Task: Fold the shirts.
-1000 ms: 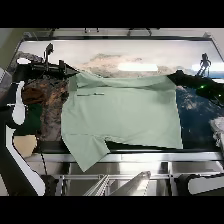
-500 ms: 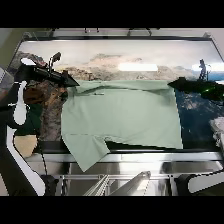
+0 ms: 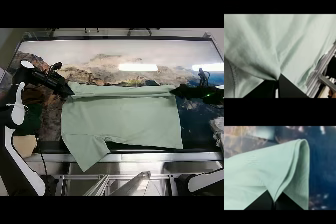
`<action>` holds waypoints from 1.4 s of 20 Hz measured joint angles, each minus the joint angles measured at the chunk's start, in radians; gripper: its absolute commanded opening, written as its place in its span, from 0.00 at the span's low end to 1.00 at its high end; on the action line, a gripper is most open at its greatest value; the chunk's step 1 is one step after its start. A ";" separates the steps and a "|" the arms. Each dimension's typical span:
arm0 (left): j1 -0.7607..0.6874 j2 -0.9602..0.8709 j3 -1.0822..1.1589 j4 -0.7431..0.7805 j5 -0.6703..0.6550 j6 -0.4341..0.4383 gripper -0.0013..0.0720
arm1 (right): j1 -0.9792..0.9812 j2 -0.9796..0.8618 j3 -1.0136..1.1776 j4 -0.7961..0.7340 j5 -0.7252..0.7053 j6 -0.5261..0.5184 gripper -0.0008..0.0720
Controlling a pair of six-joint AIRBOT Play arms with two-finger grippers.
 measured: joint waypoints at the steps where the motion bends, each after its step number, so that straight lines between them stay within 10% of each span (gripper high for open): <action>1: 0.002 0.000 0.000 0.000 -0.004 -0.002 0.05 | -0.006 -0.002 0.000 -0.002 -0.001 0.003 0.04; 9: -0.006 0.000 -0.001 0.010 -0.011 -0.016 0.05 | -0.021 -0.005 0.000 -0.103 0.012 0.063 0.05; 12: -0.026 0.000 -0.001 0.017 -0.022 -0.020 0.05 | -0.023 -0.005 0.000 -0.120 0.050 0.067 0.50; 15: -0.028 0.005 0.002 0.048 -0.052 -0.081 1.00 | -0.042 0.008 0.001 -0.154 0.121 0.077 0.57; 21: 0.058 0.101 -0.049 0.074 -0.051 -0.262 0.98 | -0.173 0.138 -0.056 -0.335 0.338 0.210 0.57; 28: 0.156 0.489 -0.536 0.158 -0.048 -0.175 0.98 | -0.311 0.349 -0.412 -0.532 0.361 0.340 0.68</action>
